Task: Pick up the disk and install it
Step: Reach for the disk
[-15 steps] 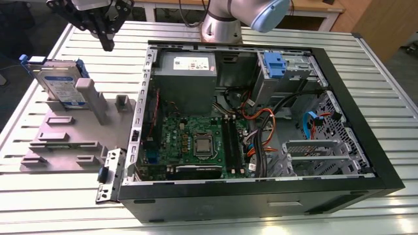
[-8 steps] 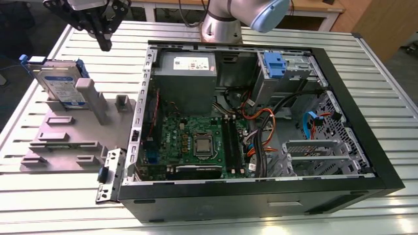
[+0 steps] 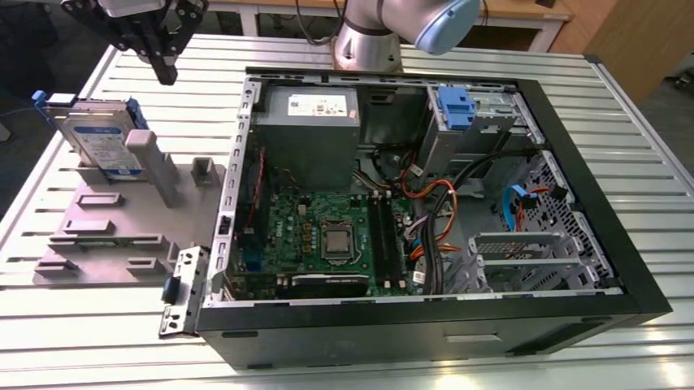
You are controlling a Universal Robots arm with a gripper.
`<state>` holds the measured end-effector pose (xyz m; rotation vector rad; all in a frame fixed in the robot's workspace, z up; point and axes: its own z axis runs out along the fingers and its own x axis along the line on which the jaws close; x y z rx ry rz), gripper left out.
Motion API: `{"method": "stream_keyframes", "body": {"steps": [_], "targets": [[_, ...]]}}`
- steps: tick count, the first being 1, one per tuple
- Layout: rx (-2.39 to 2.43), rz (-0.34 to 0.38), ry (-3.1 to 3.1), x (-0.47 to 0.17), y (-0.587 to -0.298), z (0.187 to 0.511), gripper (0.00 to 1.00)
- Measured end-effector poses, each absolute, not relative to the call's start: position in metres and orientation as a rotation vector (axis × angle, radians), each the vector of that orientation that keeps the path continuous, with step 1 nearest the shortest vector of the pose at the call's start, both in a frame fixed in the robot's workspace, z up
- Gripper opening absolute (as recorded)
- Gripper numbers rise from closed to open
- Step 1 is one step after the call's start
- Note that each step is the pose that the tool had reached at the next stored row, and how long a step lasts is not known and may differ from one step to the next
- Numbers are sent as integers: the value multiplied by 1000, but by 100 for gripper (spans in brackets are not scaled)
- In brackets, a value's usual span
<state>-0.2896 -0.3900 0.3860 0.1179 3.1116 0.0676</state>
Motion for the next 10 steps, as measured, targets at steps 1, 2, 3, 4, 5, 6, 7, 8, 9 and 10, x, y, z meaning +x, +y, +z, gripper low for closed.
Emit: {"method": "stream_keyframes", "body": {"steps": [1, 2, 3, 4, 5, 6, 7, 8, 9, 10], "targets": [[118, 68, 3112, -291, -390, 386, 11], [118, 68, 3112, -292, -390, 386, 11], [118, 68, 3111, -294, -390, 386, 11], [118, 68, 3111, -295, -390, 386, 11], [118, 68, 3111, -296, -390, 386, 11], [118, 68, 3111, -298, -390, 386, 11], [118, 68, 3111, -299, -390, 386, 11], [118, 68, 3111, -300, -390, 386, 11], [118, 68, 3111, -301, -390, 385, 11], [118, 68, 3111, -303, -390, 385, 11]]}}
